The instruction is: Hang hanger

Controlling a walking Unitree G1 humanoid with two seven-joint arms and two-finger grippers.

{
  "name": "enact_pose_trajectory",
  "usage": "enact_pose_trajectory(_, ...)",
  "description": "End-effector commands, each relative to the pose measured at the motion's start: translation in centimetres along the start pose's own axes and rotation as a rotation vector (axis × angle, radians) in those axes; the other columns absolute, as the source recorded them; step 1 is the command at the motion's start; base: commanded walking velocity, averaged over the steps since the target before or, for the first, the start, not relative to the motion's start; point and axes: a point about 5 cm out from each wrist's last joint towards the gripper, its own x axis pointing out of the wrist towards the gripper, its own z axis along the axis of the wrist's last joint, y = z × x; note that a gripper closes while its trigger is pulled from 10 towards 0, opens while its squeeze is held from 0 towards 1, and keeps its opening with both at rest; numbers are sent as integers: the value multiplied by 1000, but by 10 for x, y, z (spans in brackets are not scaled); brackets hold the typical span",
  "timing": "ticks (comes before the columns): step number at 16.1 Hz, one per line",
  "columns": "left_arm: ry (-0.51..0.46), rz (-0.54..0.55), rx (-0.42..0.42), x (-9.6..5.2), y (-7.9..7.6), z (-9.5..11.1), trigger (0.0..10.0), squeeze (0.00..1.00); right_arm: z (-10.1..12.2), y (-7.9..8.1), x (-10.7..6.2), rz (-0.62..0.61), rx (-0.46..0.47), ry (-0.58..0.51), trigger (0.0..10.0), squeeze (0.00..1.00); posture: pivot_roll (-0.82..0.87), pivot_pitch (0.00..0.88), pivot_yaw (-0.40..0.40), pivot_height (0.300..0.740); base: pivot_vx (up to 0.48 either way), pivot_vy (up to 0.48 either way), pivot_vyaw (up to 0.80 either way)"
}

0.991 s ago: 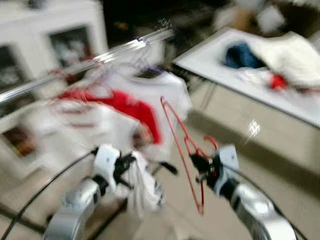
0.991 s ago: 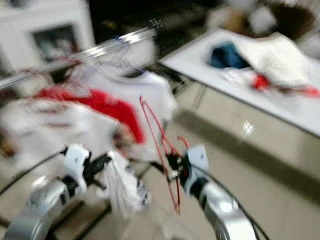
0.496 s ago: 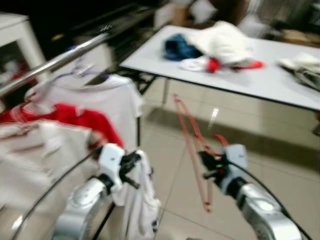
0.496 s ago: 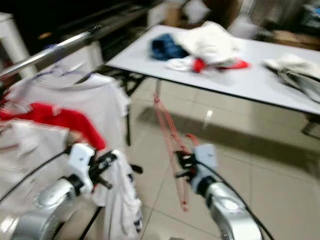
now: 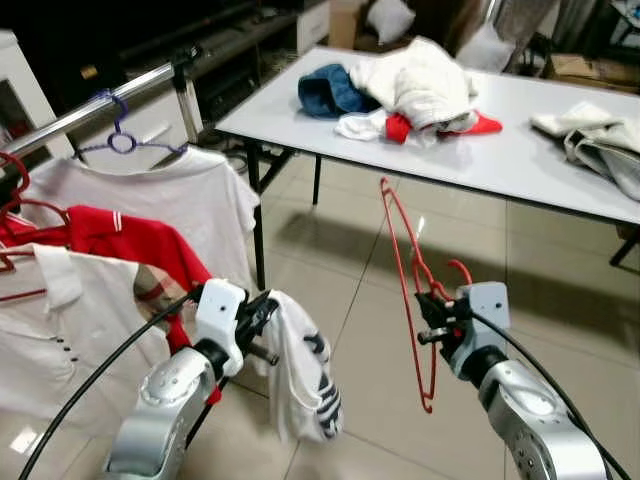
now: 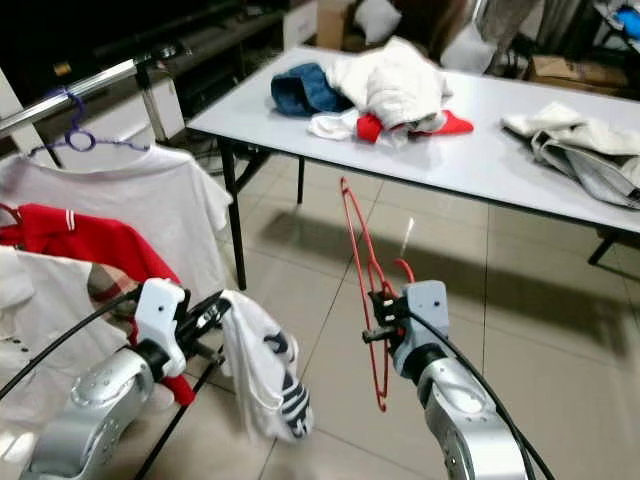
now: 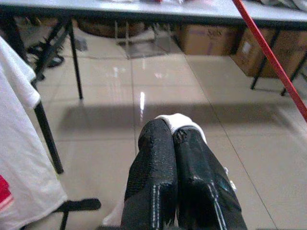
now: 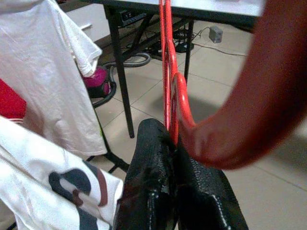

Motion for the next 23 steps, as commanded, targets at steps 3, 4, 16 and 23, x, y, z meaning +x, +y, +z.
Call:
enact_pose_trajectory(3,-48,63,1,1,14,11,10000,0,11,1,6,-12,-22,-24,10000,0,-61,0,2,740,0,0,-138)
enact_pose_trajectory(4,-52,62,-5,1,15,12,10000,0,12,0,6,-17,-24,-26,10000,0,-61,0,2,740,319,0,-800)
enact_pose_trajectory(16,-64,48,-8,6,16,16,10000,0,17,4,13,3,-49,-50,10000,0,-65,0,8,740,327,0,-133)
enact_pose_trajectory(23,-74,65,-6,8,19,18,10000,0,16,5,15,12,-60,-48,10000,0,-59,0,0,740,336,0,-490)
